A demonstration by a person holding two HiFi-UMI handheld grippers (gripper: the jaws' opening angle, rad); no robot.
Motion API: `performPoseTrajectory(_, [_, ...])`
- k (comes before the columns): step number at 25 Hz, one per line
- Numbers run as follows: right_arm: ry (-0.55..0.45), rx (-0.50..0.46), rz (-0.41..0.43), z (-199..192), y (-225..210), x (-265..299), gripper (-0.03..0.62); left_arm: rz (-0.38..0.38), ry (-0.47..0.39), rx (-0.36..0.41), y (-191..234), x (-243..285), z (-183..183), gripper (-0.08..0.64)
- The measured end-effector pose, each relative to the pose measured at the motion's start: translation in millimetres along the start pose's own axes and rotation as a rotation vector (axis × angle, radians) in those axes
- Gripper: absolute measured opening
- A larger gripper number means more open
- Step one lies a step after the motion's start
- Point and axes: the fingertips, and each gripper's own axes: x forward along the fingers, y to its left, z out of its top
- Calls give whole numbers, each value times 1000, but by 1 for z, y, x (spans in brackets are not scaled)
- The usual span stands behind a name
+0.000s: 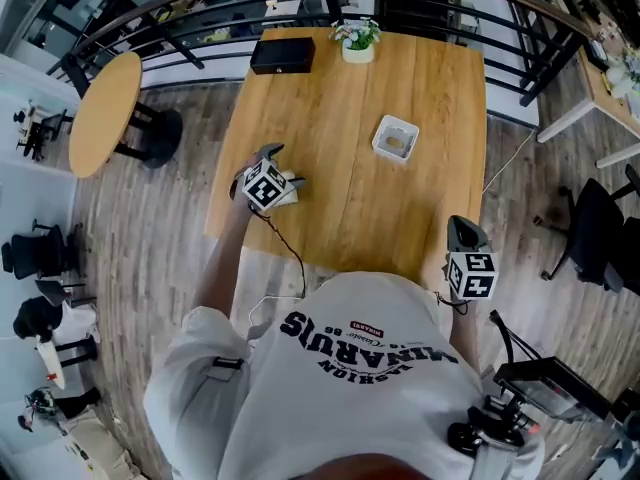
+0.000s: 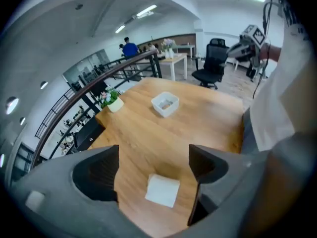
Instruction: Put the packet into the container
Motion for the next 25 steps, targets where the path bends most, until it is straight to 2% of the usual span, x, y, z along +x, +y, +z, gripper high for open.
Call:
performPoseTrajectory(2, [-1,7,-16,-1,-2,-6,9,-32,109,75,4,25,-32,431])
performPoseTrajectory(4, [-1,13,-30,-1,-2,-12,9,-59,176,137,6,45,-60,431])
performPoseTrajectory(13, [22,34,-78,-14,-15,-24,9,-232,435,275,-26,110,-155,480])
performPoseTrajectory(16, [26,31,-81,-14,-15,-24,9,-244,491,289,-28,121,-177,486])
performPoseTrajectory(19, [34,25,-78,-14,-13,-23,9,-219,511,303,-26,134,-189,500])
performPoseTrajectory(22, [44,20,-72,-15,-10,-21,9,-216,507,266,-27,143,-195,538])
performPoseTrajectory(25, [48,13,-66,-13,-6,-19,9,-256,519,228,-37,148,-204,546])
